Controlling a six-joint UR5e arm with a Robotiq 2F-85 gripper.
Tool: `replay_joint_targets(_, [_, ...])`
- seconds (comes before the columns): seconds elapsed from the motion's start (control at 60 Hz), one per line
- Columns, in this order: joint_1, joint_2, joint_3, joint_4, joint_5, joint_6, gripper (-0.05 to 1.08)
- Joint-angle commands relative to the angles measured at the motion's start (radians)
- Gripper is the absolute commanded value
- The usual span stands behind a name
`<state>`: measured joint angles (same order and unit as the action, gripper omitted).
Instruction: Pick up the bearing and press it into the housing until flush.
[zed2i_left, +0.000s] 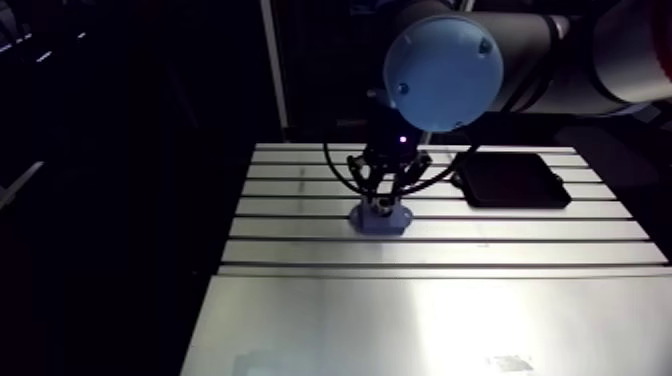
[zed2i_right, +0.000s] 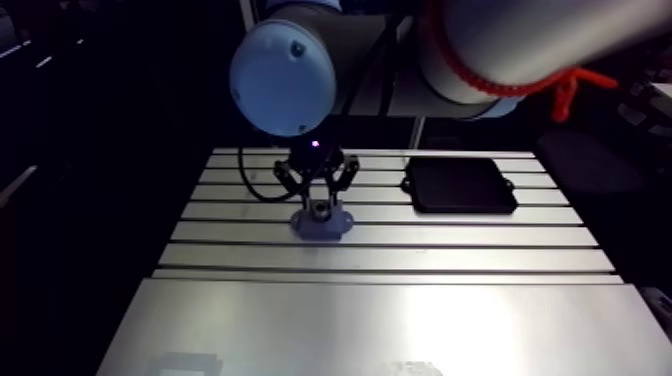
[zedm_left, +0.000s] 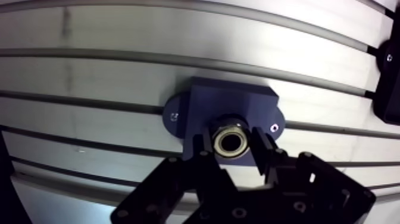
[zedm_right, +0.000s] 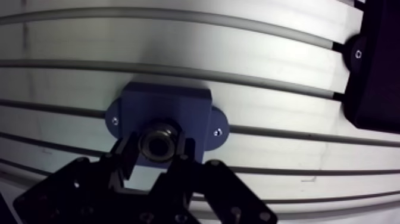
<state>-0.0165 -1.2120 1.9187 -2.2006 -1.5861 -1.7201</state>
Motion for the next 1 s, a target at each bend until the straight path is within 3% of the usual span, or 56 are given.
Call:
replay_joint_targets(0.017, [0.0, 0.002, 0.001, 0.0, 0.001, -0.001, 0.7])
replay_joint_targets(1.0, [-0.002, 0.015, 0.0, -0.002, 0.001, 0.0, 0.7])
